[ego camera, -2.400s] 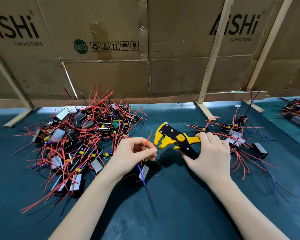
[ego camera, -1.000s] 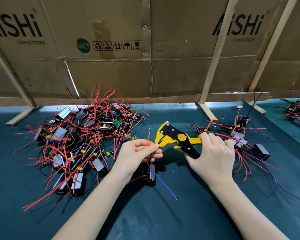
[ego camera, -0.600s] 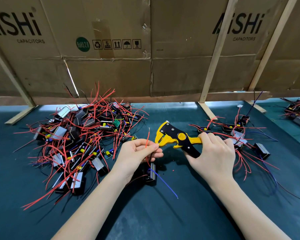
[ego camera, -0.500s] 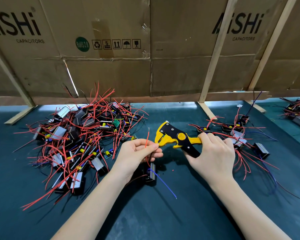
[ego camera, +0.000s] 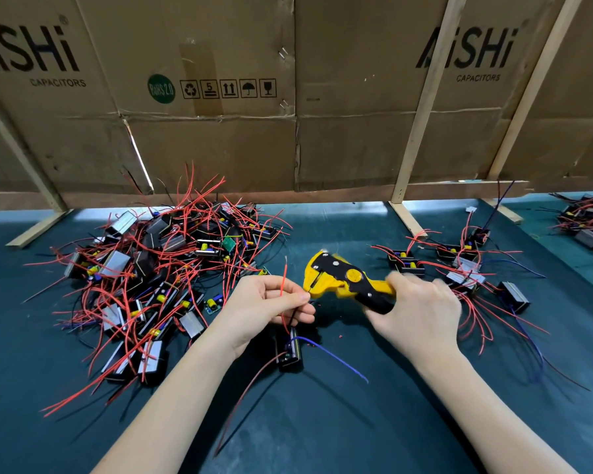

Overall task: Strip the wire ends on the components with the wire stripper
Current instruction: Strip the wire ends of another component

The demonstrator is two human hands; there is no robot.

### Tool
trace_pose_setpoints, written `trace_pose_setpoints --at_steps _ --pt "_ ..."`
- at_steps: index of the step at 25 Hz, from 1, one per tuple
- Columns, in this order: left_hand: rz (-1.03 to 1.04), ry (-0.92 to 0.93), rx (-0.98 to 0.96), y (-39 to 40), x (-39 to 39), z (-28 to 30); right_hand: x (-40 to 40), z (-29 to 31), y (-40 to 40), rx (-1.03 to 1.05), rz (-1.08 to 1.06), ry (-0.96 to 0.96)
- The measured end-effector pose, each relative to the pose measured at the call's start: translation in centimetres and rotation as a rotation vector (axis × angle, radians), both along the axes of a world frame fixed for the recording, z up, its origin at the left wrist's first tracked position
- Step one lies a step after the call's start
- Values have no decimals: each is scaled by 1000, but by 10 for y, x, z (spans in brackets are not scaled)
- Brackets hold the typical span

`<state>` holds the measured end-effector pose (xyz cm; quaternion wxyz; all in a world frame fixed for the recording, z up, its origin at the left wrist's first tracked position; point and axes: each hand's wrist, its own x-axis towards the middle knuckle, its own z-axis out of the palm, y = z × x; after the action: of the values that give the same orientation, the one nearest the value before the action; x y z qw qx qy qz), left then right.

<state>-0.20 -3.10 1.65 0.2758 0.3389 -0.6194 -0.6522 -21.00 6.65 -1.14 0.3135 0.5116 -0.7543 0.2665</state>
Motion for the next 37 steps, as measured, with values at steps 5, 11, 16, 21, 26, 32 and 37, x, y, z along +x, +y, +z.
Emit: trace_pose_setpoints --at_steps 5,11,16,21,26,32,37 --pt "-71 27 -18 -3 5 7 -2 0 3 -19 -9 -67" --pt "-165 -103 54 -8 14 6 -7 -4 -1 37 -43 -88" --pt "-208 -157 -107 -12 14 7 -14 -10 -3 70 -90 -186" --pt "-234 110 -3 -9 15 21 -22 -10 -4 48 -70 -241" --pt "-108 444 2 2 -38 57 -16 -14 -11 231 -45 -122" --pt "-248 135 -95 23 -103 52 -16 -16 -8 232 -45 -128" --pt "-42 -134 -677 -7 -55 31 -16 -13 -8 256 -46 -191"
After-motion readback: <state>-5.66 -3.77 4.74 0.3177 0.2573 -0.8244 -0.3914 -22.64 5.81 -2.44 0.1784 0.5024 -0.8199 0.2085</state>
